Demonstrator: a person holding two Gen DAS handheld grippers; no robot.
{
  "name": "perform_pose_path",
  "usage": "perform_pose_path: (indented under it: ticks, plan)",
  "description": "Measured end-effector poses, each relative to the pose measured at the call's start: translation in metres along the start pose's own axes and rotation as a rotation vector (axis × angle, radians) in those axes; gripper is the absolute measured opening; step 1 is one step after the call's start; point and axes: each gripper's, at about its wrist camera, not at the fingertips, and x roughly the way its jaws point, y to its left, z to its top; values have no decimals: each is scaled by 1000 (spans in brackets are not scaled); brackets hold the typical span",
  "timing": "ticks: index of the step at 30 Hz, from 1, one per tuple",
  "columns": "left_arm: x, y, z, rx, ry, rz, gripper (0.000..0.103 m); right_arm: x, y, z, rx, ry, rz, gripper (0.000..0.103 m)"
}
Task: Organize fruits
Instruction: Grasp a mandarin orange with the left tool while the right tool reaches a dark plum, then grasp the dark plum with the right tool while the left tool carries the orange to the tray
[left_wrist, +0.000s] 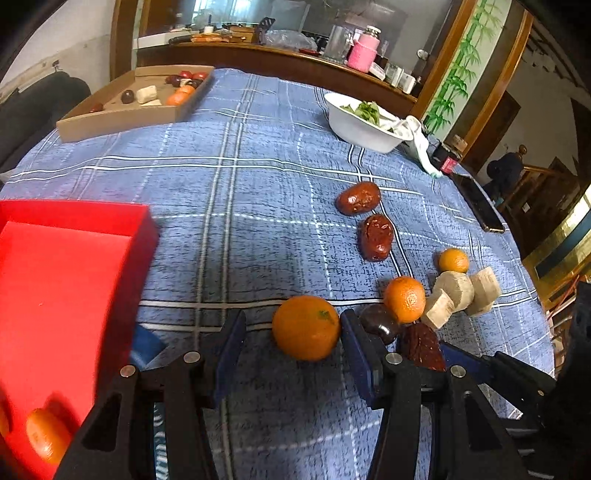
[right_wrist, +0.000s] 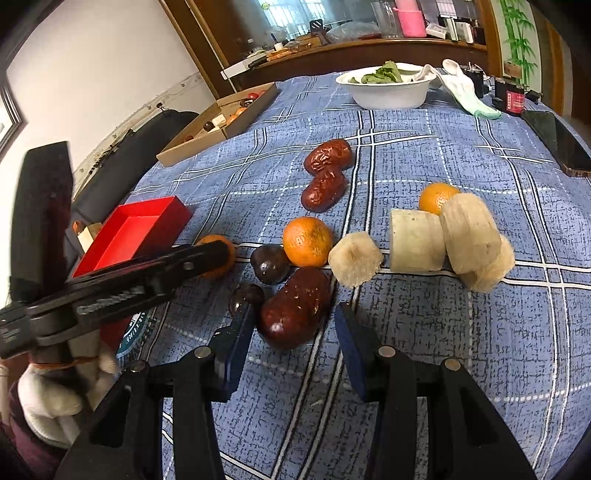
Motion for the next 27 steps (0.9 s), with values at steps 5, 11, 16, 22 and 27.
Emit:
perform_pose_path:
  ticks: [5,11,16,22,27]
  plan:
    - [4,-8,-1,52,-25,27,37,2,3,1,-17,-6,24,48]
    - [-8,-2,-2,19,-54,5,37,4,6,0,-38,-13,25,48]
    - [-37,11,-9,-22,-99,-14,37,3,2,1,-20,-22,24,38]
    - [-81,33,-20,-72,-173,-24,37,4,2,1,-15,-34,-2,40]
    - [-116,61,-27,-114,-236,-7,37,1,1,0,21,-14,22,34]
